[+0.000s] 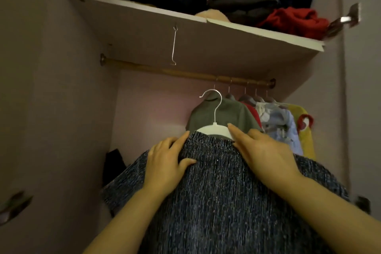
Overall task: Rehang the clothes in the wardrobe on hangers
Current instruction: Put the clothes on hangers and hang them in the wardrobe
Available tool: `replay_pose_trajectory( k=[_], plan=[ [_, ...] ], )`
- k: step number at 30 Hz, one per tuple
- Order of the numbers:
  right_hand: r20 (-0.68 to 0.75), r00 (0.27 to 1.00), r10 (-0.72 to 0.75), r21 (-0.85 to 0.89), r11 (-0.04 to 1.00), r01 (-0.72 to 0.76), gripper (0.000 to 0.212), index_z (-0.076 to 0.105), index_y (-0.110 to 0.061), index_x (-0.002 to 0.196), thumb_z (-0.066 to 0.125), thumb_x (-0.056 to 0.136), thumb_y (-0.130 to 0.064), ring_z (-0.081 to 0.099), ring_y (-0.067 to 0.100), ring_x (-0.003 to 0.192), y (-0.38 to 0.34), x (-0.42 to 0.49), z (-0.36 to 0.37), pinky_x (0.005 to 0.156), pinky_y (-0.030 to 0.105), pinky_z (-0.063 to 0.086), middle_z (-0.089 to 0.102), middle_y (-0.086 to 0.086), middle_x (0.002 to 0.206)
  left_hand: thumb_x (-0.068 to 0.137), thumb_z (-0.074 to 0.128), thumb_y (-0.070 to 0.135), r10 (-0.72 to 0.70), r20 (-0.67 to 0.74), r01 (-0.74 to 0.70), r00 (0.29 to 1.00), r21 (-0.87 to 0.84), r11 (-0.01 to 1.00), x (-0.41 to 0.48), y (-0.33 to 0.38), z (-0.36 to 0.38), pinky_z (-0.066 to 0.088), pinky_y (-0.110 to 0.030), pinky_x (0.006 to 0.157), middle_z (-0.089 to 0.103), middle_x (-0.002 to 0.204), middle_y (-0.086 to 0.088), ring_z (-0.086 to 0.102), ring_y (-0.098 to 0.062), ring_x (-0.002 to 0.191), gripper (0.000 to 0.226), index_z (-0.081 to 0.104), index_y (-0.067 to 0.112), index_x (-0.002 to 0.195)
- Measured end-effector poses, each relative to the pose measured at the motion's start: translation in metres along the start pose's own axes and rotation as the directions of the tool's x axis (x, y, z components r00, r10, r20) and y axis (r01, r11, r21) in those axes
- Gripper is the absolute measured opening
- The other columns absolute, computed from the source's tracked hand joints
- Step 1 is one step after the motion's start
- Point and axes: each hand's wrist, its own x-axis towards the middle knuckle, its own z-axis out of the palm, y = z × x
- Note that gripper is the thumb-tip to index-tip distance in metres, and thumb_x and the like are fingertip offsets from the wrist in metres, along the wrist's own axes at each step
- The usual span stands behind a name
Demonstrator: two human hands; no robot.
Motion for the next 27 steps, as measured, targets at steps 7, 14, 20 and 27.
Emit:
replay_pose_trajectory(
  k=[7, 14, 20, 27],
  plan=[
    [-0.005, 1.000, 0.028, -0.093, 0.995, -0.028, 0.050, 0.005, -0.041, 0.147, 0.023, 0.100, -0.044, 0.054, 0.016, 0.093, 0.012, 0.100, 0.076, 0.047, 0.026, 0.028, 0.047, -0.005, 0.102, 0.090, 0.049, 0.050, 0.002, 0.009, -0.002, 1.000, -0.016, 1.000, 0.095, -0.058, 0.070, 0.023, -0.034, 0.111, 0.031, 0.147, 0.006, 0.027, -0.015, 0.134, 0.071, 0.014, 0.030, 0.148],
    [-0.028, 0.995, 0.095, -0.054, 0.994, -0.096, 0.050, 0.016, -0.034, 0.147, 0.035, 0.101, -0.027, 0.057, 0.026, 0.099, 0.035, 0.180, 0.123, 0.060, 0.031, 0.040, 0.052, 0.003, 0.113, 0.092, 0.045, 0.050, -0.042, 0.124, 0.038, 0.991, 0.033, 0.999, 0.159, -0.082, 0.117, 0.012, -0.037, 0.116, 0.005, 0.158, 0.001, 0.008, -0.020, 0.144, 0.074, 0.002, 0.031, 0.149],
    [-0.043, 0.989, 0.144, -0.044, 0.988, -0.146, 0.049, 0.023, -0.027, 0.147, 0.036, 0.101, -0.017, 0.058, 0.030, 0.095, 0.043, 0.236, 0.142, 0.056, 0.029, 0.034, 0.052, 0.007, 0.112, 0.093, 0.046, 0.048, -0.062, 0.134, 0.049, 0.989, 0.096, 0.994, 0.189, -0.095, 0.136, 0.016, -0.040, 0.116, 0.007, 0.158, 0.000, 0.012, -0.023, 0.143, 0.071, 0.006, 0.029, 0.149],
    [0.027, 0.986, 0.166, -0.064, 0.984, -0.164, 0.051, 0.031, -0.017, 0.143, 0.038, 0.095, -0.003, 0.057, 0.032, 0.097, 0.031, 0.279, 0.163, 0.058, 0.034, 0.039, 0.052, 0.010, 0.117, 0.091, 0.050, 0.048, -0.096, 0.092, 0.082, 0.991, 0.146, 0.986, 0.205, -0.110, 0.144, 0.021, -0.040, 0.115, 0.017, 0.156, -0.002, 0.019, -0.024, 0.141, 0.071, 0.013, 0.027, 0.149]
  ],
)
